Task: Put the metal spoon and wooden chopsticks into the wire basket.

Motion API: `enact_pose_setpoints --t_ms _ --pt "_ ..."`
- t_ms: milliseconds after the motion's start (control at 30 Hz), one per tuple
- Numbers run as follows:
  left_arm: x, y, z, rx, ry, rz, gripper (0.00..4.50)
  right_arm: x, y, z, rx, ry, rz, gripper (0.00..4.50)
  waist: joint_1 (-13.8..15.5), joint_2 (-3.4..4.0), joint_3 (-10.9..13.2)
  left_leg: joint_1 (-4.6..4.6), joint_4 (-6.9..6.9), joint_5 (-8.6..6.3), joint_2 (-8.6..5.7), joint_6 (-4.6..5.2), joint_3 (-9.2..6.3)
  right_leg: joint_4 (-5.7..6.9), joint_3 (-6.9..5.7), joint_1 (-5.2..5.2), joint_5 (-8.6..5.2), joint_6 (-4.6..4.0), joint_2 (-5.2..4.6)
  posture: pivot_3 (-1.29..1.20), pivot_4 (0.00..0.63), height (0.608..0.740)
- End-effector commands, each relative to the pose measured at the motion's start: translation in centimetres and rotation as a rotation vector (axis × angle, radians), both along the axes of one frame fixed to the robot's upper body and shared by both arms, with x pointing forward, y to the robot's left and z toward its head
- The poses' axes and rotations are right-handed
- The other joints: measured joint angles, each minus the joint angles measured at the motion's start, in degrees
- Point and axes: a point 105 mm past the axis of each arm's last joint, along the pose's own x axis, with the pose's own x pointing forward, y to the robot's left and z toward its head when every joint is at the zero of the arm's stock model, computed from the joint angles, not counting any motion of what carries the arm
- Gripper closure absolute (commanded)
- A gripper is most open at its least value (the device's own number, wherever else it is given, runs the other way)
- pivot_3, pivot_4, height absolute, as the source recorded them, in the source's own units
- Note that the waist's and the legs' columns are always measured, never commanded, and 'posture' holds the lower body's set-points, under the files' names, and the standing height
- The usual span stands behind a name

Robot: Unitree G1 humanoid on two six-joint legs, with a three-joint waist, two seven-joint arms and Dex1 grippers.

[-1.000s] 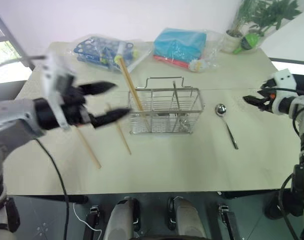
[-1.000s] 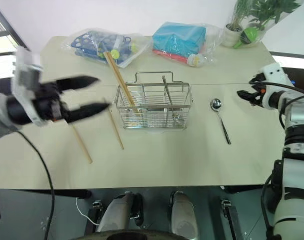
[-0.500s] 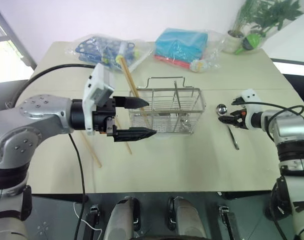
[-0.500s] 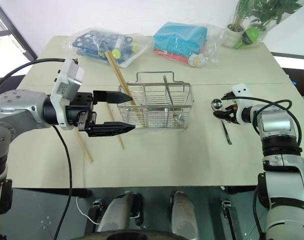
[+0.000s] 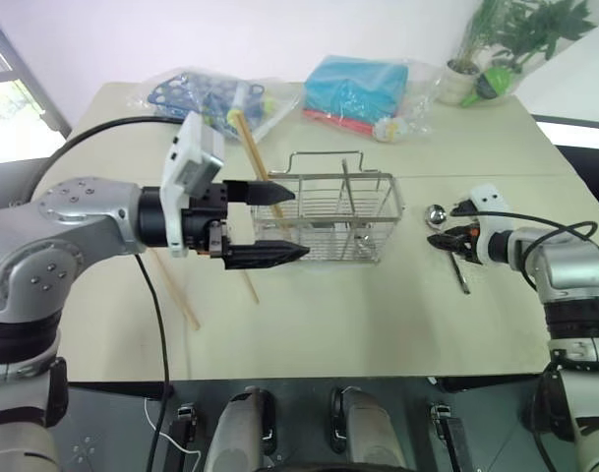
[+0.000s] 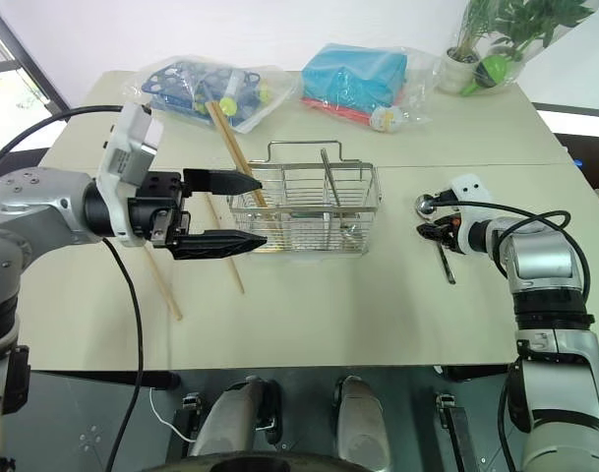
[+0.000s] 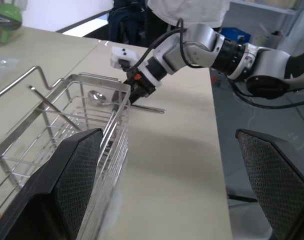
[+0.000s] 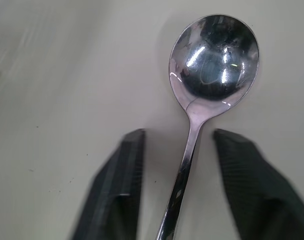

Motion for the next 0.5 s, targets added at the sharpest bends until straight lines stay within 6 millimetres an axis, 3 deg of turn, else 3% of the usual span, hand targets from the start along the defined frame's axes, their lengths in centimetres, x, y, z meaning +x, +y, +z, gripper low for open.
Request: enact_pose_setpoints --t_ms 33,67,333,433,500 --pt "-0.8 -0.2 0.9 0.006 -0.04 -0.038 0.0 0.0 0.4 -0.3 0.021 -0.007 0.009 4.21 0.0 0.0 0.0 0.0 0.0 0.0 0.0 0.0 0.0 0.0 0.0 0.0 0.0 0.0 0.0 0.0 0.15 0.715" --pt "-0.8 -0.2 0.9 0.01 -0.044 -0.04 0.0 0.0 0.4 -0.4 0.016 -0.009 0.007 4.48 0.0 -0.03 0.0 0.01 0.0 0.0 0.0 0.0 0.0 0.0 0.0 0.01 0.0 0.0 0.0 0.0 0.15 0.715" --pt "-0.6 0.1 1.2 0.011 -0.054 -0.028 0.0 0.6 -1.2 0.0 -0.005 -0.059 -0.054 4.48 0.0 -0.05 0.0 0.1 0.03 0.0 0.0 0.01 -0.02 -0.02 0.0 0.13 0.0 0.0 0.02 0.0 0.15 0.715" --pt "-0.3 0.5 1.2 0.01 -0.057 -0.007 0.0 2.5 -2.6 3.8 0.026 -0.262 -0.147 4.48 0.0 -0.04 0.0 0.14 0.03 0.0 0.0 0.01 -0.02 -0.03 0.0 0.17 0.0 0.0 0.01 0.0 0.15 0.715" --pt "0.0 0.6 1.3 0.003 -0.064 0.009 0.0 3.6 -2.9 8.0 0.122 -0.441 -0.198 4.48 -0.1 0.06 0.0 0.13 0.03 0.0 -0.01 0.0 0.0 -0.03 0.02 0.15 0.0 0.0 0.01 0.0 0.15 0.715"
